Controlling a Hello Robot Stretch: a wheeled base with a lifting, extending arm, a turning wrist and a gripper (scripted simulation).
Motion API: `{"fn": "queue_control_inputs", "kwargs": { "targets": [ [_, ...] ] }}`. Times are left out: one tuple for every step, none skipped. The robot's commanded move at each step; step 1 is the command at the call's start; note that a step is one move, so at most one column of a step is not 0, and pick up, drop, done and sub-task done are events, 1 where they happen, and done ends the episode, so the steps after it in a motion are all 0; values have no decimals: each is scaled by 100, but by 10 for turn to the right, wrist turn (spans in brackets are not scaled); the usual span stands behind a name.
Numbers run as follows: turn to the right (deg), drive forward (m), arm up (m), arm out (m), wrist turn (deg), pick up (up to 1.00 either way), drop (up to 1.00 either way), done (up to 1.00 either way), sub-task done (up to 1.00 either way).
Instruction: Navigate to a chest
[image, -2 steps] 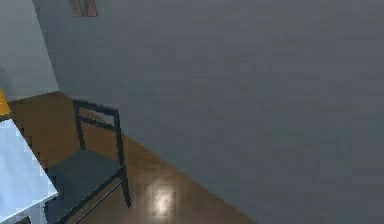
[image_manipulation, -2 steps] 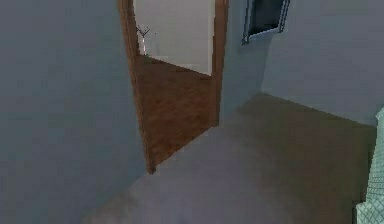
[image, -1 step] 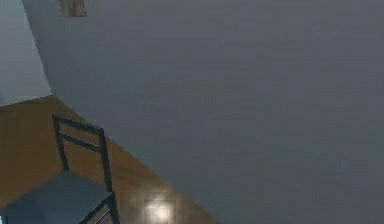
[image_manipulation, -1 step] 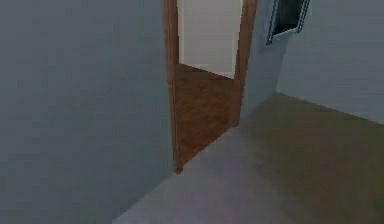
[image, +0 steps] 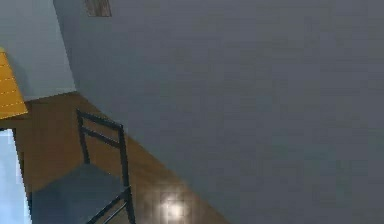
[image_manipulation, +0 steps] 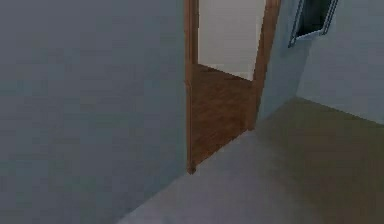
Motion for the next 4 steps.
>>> {"fn": "queue_control_inputs", "kwargs": {
  "targets": [
    [0, 100, 0, 0, 0, 0, 0, 0, 0],
    [-150, 0, 0, 0, 0, 0, 0, 0, 0],
    [-30, 0, 0, 0, 0, 0, 0, 0, 0],
    [0, 15, 0, 0, 0, 0, 0, 0, 0]
  ]
}}
